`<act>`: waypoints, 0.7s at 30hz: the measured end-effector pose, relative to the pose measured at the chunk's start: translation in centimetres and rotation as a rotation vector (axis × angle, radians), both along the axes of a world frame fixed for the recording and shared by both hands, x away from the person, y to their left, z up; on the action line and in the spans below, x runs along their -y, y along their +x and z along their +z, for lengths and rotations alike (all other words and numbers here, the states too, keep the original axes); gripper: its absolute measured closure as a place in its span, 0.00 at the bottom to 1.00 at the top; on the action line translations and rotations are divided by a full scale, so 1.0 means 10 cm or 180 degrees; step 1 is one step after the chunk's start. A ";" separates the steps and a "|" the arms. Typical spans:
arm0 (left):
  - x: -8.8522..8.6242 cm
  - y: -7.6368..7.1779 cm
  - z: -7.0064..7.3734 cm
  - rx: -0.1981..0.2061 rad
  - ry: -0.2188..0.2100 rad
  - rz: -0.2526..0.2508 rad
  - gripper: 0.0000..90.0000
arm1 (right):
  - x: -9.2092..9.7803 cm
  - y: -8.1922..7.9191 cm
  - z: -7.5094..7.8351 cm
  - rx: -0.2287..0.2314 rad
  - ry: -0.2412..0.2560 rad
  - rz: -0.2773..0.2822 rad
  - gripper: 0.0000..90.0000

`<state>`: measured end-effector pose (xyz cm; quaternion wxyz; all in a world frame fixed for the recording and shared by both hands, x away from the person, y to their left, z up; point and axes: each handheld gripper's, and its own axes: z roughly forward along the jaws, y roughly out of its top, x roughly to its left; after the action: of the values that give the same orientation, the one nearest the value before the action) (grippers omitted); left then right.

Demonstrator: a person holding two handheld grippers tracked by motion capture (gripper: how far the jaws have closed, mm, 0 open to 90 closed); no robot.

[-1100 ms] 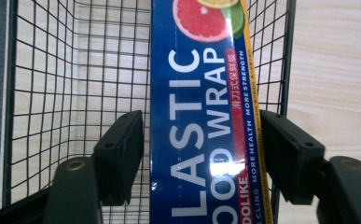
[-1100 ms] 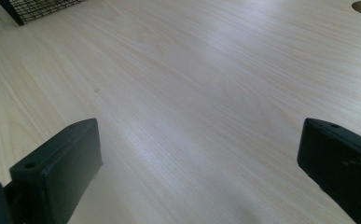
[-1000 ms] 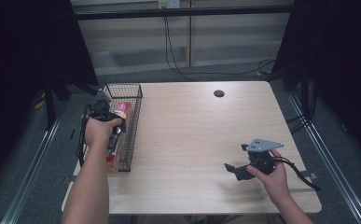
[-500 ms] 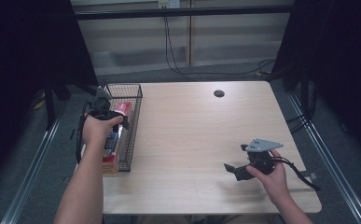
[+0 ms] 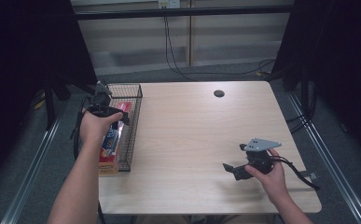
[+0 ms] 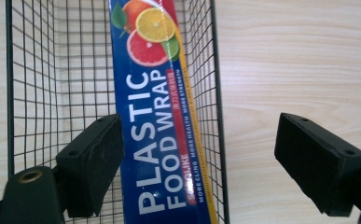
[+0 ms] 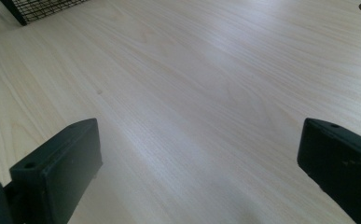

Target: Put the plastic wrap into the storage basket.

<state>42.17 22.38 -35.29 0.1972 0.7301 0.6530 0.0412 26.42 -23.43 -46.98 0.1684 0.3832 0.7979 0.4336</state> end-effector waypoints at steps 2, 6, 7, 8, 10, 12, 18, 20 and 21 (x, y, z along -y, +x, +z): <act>0.02 -0.01 0.02 0.0023 -0.0001 -0.0079 0.17 | 0.00 0.00 0.00 -0.0004 0.0000 0.0000 0.00; 0.08 -0.03 0.06 0.0080 -0.0049 -0.0173 0.17 | -0.01 0.00 -0.01 -0.0012 -0.0008 0.0008 0.00; 0.10 -0.04 0.07 0.0068 -0.0059 -0.0199 0.17 | -0.01 0.00 0.00 -0.0013 -0.0005 0.0009 0.00; 0.12 -0.04 0.07 0.0081 -0.0071 -0.0228 0.17 | -0.01 0.00 0.00 -0.0015 0.0000 0.0012 0.00; 0.16 -0.06 0.08 0.0122 -0.0087 -0.0280 0.17 | 0.00 0.00 0.00 -0.0007 0.0000 0.0001 0.00; 0.20 -0.08 0.09 0.0133 -0.0142 -0.0306 0.18 | 0.00 0.00 0.00 -0.0019 -0.0003 0.0009 0.00; 0.31 -0.12 0.11 0.0184 -0.0197 -0.0451 0.18 | -0.01 -0.01 0.00 -0.0011 -0.0003 0.0027 0.00; 0.34 -0.14 0.12 0.0208 -0.0229 -0.0508 0.18 | -0.01 -0.01 0.00 -0.0012 -0.0001 0.0033 0.00; 0.37 -0.15 0.12 0.0227 -0.0232 -0.0539 0.18 | -0.01 -0.01 0.00 -0.0014 -0.0006 0.0024 0.00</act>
<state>40.68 18.73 -34.10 0.2496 0.7731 0.5825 0.0265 26.34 -23.37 -46.95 0.1654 0.3810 0.8001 0.4327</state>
